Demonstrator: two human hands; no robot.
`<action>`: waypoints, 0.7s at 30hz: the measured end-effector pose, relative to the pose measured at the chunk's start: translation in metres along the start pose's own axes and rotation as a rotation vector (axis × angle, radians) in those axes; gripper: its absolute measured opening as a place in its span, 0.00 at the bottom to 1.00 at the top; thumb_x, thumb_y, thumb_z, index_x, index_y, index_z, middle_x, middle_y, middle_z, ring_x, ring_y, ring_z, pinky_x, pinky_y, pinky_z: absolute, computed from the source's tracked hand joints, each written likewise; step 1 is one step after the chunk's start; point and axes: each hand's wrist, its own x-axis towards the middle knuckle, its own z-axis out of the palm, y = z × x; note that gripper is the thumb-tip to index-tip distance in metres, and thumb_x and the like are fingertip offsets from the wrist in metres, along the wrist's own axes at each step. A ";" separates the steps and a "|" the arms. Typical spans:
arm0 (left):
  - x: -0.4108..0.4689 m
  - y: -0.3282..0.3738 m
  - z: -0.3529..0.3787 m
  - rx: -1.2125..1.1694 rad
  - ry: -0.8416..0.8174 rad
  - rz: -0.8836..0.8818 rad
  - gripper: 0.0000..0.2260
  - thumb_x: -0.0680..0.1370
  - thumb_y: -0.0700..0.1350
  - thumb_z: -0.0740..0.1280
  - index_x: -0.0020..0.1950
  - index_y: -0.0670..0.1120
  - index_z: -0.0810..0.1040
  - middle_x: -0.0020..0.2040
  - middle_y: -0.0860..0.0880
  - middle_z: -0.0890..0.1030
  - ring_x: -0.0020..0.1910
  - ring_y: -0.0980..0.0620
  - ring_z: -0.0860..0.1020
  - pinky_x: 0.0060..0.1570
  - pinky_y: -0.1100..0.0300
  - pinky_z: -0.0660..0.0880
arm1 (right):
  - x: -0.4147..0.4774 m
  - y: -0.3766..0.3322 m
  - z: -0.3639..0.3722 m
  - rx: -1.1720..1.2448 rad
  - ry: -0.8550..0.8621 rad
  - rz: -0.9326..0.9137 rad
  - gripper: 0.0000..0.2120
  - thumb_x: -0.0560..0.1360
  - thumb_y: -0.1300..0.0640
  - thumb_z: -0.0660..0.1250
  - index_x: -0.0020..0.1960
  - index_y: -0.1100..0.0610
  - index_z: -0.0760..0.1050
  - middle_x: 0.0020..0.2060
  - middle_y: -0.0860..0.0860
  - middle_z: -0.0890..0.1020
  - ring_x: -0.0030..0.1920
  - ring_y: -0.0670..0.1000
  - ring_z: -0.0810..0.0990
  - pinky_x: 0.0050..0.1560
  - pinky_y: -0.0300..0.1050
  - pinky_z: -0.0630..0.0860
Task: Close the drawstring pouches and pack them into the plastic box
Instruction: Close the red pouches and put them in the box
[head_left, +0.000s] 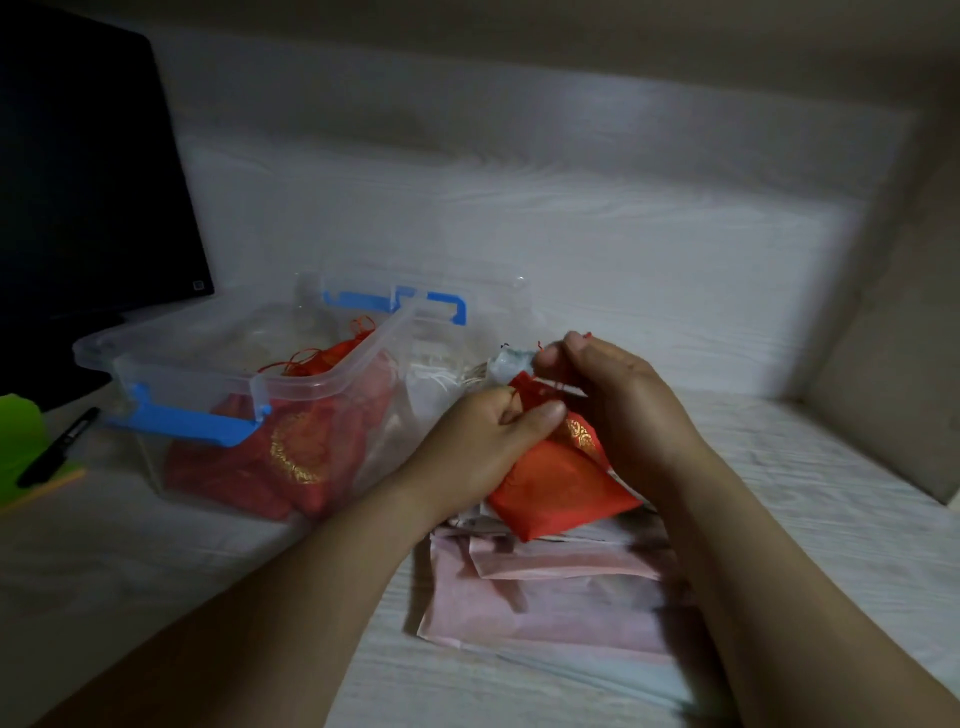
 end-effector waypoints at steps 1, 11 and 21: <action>0.002 -0.001 0.002 0.053 -0.005 -0.001 0.20 0.78 0.61 0.69 0.39 0.46 0.74 0.32 0.46 0.74 0.34 0.57 0.71 0.37 0.52 0.72 | -0.001 -0.001 0.003 -0.023 -0.021 -0.032 0.13 0.83 0.52 0.64 0.50 0.59 0.83 0.46 0.59 0.84 0.48 0.58 0.83 0.52 0.51 0.80; 0.009 -0.005 -0.001 -0.224 0.300 -0.145 0.18 0.84 0.52 0.63 0.36 0.47 0.75 0.29 0.53 0.72 0.30 0.54 0.68 0.37 0.58 0.65 | 0.006 0.017 -0.005 -0.988 -0.035 0.117 0.11 0.81 0.53 0.63 0.49 0.58 0.81 0.45 0.53 0.85 0.49 0.53 0.83 0.52 0.47 0.76; 0.007 0.000 -0.001 -0.267 0.303 -0.132 0.22 0.86 0.51 0.62 0.31 0.51 0.68 0.28 0.54 0.65 0.27 0.55 0.63 0.28 0.60 0.62 | 0.007 0.023 -0.006 -0.623 0.160 0.132 0.11 0.81 0.57 0.65 0.41 0.57 0.81 0.34 0.53 0.81 0.34 0.52 0.77 0.35 0.44 0.71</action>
